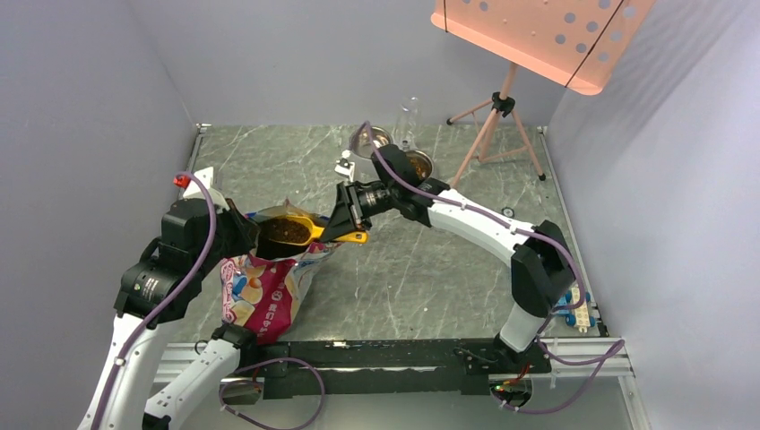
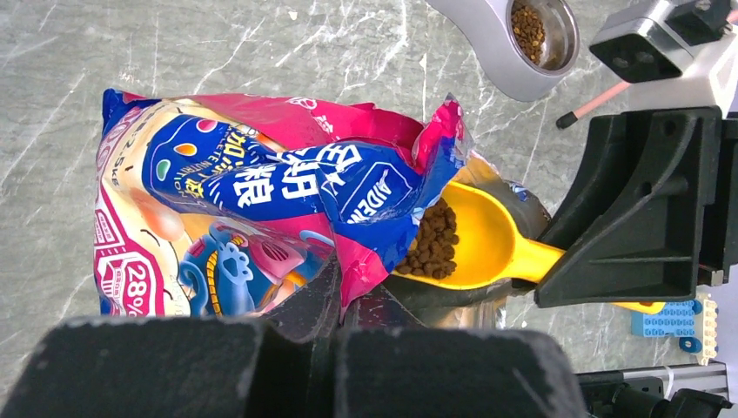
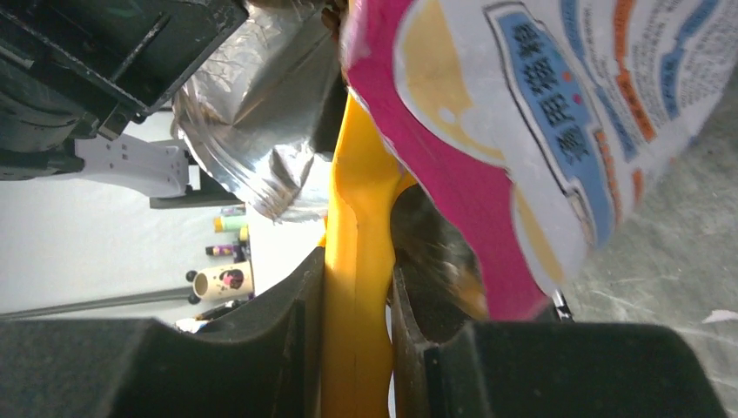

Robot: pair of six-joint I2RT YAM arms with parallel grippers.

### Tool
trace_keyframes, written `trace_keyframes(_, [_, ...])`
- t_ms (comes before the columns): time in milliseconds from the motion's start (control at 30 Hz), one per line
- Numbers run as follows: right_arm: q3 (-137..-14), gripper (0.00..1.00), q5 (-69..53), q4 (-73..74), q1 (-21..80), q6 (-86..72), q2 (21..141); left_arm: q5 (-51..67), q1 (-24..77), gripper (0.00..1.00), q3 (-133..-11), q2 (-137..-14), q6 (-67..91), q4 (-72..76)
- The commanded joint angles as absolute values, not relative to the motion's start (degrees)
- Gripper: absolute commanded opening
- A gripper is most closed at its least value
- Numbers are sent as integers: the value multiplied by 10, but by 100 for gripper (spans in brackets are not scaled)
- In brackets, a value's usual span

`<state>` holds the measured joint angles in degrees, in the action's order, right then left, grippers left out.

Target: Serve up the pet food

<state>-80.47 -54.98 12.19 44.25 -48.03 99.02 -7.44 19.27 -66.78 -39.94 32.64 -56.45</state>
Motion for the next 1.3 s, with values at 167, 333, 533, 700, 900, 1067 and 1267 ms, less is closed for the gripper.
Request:
trace_keyframes(167, [-866,0,-531,204,428,-406,981,-63,198,0,-695,-387,327,-535])
trace_keyframes(333, [-869,0,-522,182,442,-428,977,-68,198,0,-686,-377,331,-533])
trace_keyframes(533, [-734,0,-548,-79,408,-597,931,-69,197,0,-693,-379,331,-546])
trace_keyframes(700, [-671,0,-617,-328,424,-766,956,-72,198,0,-690,-374,327,-540])
trace_keyframes(900, [-674,0,-621,-350,432,-778,979,-81,198,0,-698,-375,320,-535])
trace_keyframes(1067, [-619,0,-625,-416,415,-825,948,-87,198,0,-702,-379,321,-540])
trace_keyframes(1267, [-593,0,-632,-386,405,-800,915,-113,198,0,-708,-386,333,-550])
